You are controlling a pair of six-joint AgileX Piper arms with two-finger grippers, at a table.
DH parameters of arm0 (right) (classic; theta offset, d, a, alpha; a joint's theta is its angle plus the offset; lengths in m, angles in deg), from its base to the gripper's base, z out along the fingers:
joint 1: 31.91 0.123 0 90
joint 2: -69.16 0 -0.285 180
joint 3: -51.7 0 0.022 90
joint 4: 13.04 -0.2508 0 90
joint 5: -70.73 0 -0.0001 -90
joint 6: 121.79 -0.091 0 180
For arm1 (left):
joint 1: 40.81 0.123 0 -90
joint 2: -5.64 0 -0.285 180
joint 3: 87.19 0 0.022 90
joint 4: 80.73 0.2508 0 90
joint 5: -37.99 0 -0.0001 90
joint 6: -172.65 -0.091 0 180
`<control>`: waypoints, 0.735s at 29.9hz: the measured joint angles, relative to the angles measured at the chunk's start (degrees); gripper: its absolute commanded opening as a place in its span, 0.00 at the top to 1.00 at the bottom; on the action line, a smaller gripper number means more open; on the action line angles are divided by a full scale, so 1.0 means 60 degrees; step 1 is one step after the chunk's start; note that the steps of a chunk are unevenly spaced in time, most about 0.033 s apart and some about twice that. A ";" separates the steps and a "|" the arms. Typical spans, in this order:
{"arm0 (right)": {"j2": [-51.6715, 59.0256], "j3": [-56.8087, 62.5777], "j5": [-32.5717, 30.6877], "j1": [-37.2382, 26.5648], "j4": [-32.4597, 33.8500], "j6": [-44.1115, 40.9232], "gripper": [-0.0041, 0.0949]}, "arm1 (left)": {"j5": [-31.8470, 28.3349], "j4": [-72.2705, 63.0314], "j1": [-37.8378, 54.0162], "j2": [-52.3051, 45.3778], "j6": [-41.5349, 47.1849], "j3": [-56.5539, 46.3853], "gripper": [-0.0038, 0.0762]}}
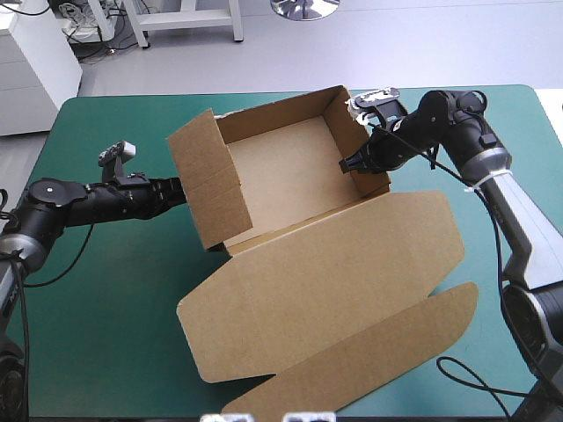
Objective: Fold the box
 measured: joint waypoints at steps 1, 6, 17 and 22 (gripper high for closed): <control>0.0000 0.0000 0.0000 0.0013 0.0030 -0.0025 0.97 | -0.0045 0.0146 -0.0003 -0.0093 0.0191 0.0000 0.97; 0.0000 0.0000 0.0000 0.0042 0.0236 -0.0173 0.97 | -0.0301 0.0466 -0.0003 -0.0833 0.0796 0.0000 0.97; -0.0008 0.0000 0.0040 0.0064 0.0469 -0.0311 0.97 | -0.0506 0.0499 -0.0003 -0.1727 0.1394 0.0000 0.97; -0.0008 0.0000 0.0072 0.0126 0.0467 -0.0341 0.97 | -0.0658 0.0624 -0.0211 -0.1737 0.1669 0.0000 0.97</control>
